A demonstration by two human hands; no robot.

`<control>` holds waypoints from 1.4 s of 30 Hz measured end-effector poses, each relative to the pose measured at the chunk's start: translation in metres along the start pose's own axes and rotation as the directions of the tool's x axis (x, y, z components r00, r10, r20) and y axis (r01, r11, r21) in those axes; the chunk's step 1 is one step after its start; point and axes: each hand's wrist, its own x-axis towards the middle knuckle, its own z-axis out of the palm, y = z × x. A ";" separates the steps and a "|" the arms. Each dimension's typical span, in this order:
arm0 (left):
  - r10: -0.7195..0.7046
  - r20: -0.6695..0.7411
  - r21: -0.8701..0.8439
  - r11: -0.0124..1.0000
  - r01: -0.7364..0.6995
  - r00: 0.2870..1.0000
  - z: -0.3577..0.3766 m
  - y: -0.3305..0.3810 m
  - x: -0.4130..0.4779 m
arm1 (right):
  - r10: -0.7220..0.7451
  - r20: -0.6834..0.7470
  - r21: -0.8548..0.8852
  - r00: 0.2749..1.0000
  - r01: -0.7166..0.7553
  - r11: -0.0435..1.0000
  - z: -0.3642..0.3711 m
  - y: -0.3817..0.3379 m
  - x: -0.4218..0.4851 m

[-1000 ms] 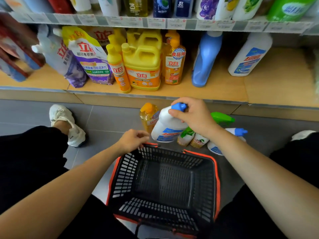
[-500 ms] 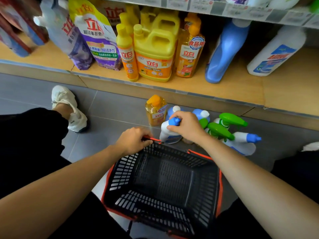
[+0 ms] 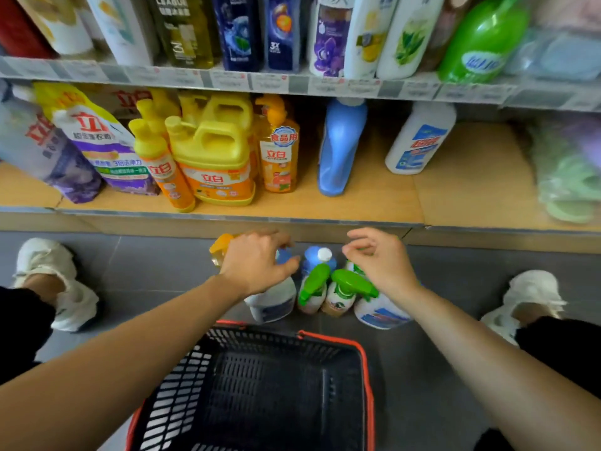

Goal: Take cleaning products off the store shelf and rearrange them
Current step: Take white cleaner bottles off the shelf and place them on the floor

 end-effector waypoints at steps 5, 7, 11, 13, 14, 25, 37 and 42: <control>-0.133 0.312 -0.001 0.990 0.141 0.941 0.047 0.012 0.047 | 0.023 -0.220 -0.032 0.975 -0.031 0.999 -0.055 0.007 0.079; -0.125 0.384 -0.037 0.988 0.150 0.915 0.059 0.018 0.067 | 0.076 -0.295 0.008 0.952 -0.077 0.997 -0.074 0.016 0.118; -0.048 0.383 -0.039 0.997 0.069 0.922 0.076 0.028 0.104 | 0.152 -0.373 0.103 0.915 -0.122 0.987 -0.103 0.042 0.181; -0.028 0.407 0.015 1.000 0.024 0.913 0.088 0.030 0.121 | 0.167 -0.373 0.145 0.913 -0.120 0.982 -0.112 0.058 0.206; -0.029 0.423 0.048 0.999 0.009 0.906 0.093 0.030 0.129 | 0.170 -0.364 0.167 0.916 -0.115 0.979 -0.116 0.066 0.218; -0.048 0.172 0.186 0.983 0.015 0.984 0.134 0.022 0.139 | 0.162 -0.471 0.397 0.867 0.045 0.917 -0.119 0.100 0.288; -0.066 0.211 0.171 0.985 0.030 0.975 0.131 0.027 0.139 | 0.054 -0.562 0.289 0.825 0.136 0.948 -0.074 0.091 0.256; -0.044 0.354 0.170 0.985 -0.018 0.934 0.123 0.022 0.141 | -0.013 -0.498 0.255 0.867 0.161 0.953 -0.070 0.096 0.223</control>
